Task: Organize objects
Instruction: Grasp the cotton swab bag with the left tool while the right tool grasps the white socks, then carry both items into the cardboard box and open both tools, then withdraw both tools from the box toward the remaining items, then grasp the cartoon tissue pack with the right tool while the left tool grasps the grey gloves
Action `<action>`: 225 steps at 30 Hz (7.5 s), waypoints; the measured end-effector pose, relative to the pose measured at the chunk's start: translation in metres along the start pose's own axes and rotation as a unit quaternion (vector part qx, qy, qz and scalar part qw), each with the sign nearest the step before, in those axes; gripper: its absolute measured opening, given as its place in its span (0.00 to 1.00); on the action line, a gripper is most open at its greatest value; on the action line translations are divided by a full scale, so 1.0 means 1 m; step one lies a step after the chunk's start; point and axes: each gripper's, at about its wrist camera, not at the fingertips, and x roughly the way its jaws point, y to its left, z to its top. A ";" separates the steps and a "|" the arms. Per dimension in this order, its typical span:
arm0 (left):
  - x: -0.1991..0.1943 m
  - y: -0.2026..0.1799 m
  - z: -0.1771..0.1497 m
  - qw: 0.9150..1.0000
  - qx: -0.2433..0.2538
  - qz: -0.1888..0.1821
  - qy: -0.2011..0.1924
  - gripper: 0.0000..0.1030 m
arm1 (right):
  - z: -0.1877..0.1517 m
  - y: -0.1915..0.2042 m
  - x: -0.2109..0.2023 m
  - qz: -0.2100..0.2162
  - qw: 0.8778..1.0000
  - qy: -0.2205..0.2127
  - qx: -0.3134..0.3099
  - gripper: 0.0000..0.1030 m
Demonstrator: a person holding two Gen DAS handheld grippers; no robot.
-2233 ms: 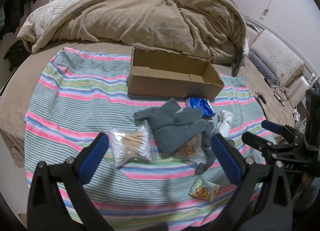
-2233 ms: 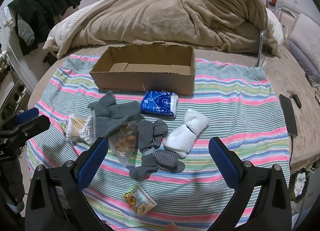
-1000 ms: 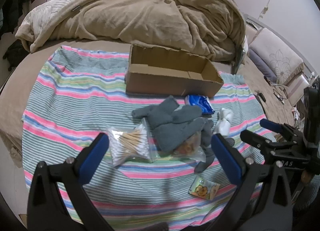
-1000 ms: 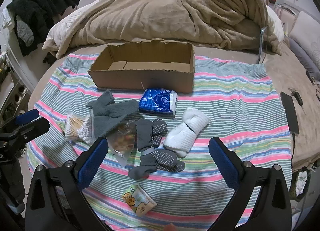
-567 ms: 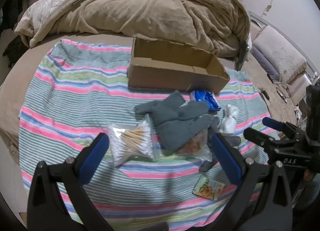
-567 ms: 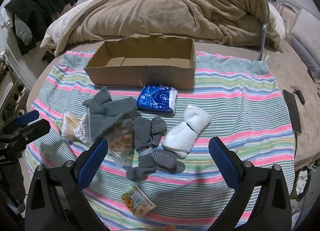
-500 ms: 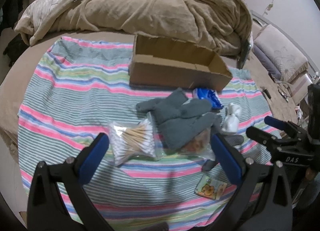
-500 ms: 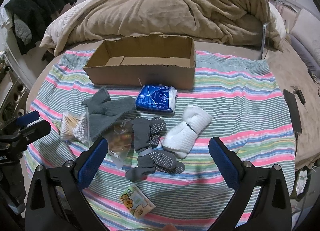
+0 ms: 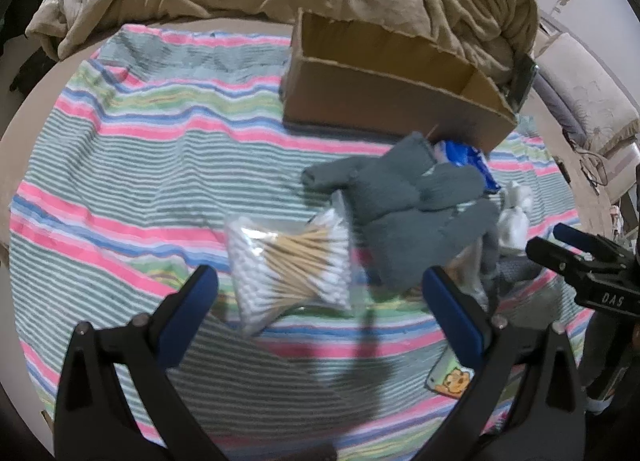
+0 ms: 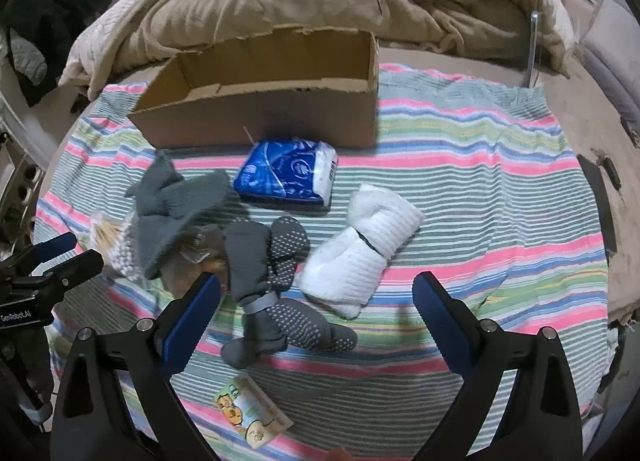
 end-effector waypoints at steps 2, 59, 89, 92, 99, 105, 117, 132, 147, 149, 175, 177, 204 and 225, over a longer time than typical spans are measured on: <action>0.006 0.001 0.001 1.000 -0.001 0.003 0.005 1.00 | 0.001 -0.002 0.006 0.002 1.000 0.005 -0.003 0.93; -0.023 -0.025 0.059 0.997 0.025 -0.024 -0.069 0.69 | 0.067 -0.019 -0.021 0.038 0.995 -0.087 -0.026 0.47; 0.034 -0.100 0.151 0.991 0.072 -0.083 -0.078 0.70 | 0.140 -0.026 0.012 0.093 0.987 -0.118 -0.052 0.47; 0.046 -0.101 0.158 0.992 0.070 -0.081 -0.070 0.70 | 0.142 -0.028 0.020 0.097 0.988 -0.109 -0.052 0.47; 0.075 -0.098 0.165 0.992 0.054 -0.108 -0.038 0.70 | 0.144 -0.030 0.038 0.111 0.989 -0.088 -0.050 0.48; 0.078 -0.091 0.166 0.992 0.040 -0.112 -0.031 0.74 | 0.145 -0.032 0.038 0.116 0.988 -0.090 -0.044 0.57; 0.029 -0.079 0.152 0.993 0.045 -0.086 -0.068 0.85 | 0.130 -0.033 0.004 0.101 0.989 -0.102 -0.030 0.67; -0.036 -0.052 0.094 0.993 0.029 -0.060 -0.098 0.90 | 0.073 -0.013 -0.031 0.096 0.991 -0.091 -0.031 0.67; -0.048 -0.038 0.041 0.995 0.010 -0.056 -0.077 0.93 | 0.017 0.001 -0.038 0.082 0.994 -0.056 -0.034 0.67; -0.047 -0.037 0.034 0.996 0.009 -0.055 -0.073 0.93 | 0.009 0.004 -0.036 0.081 0.995 -0.049 -0.034 0.67; -0.028 -0.020 -0.030 0.999 0.007 -0.040 -0.022 0.93 | -0.065 0.045 -0.013 0.081 0.994 0.025 -0.068 0.67; -0.026 -0.021 -0.034 0.999 0.011 -0.039 -0.016 0.93 | -0.069 0.047 -0.011 0.081 0.994 0.030 -0.073 0.67; -0.009 -0.009 -0.061 0.999 0.009 -0.034 0.021 0.93 | -0.114 0.073 0.028 0.073 0.976 0.130 -0.157 0.67; -0.003 -0.012 -0.053 0.999 0.015 -0.041 0.026 0.93 | -0.097 0.062 0.016 0.077 0.974 0.105 -0.183 0.50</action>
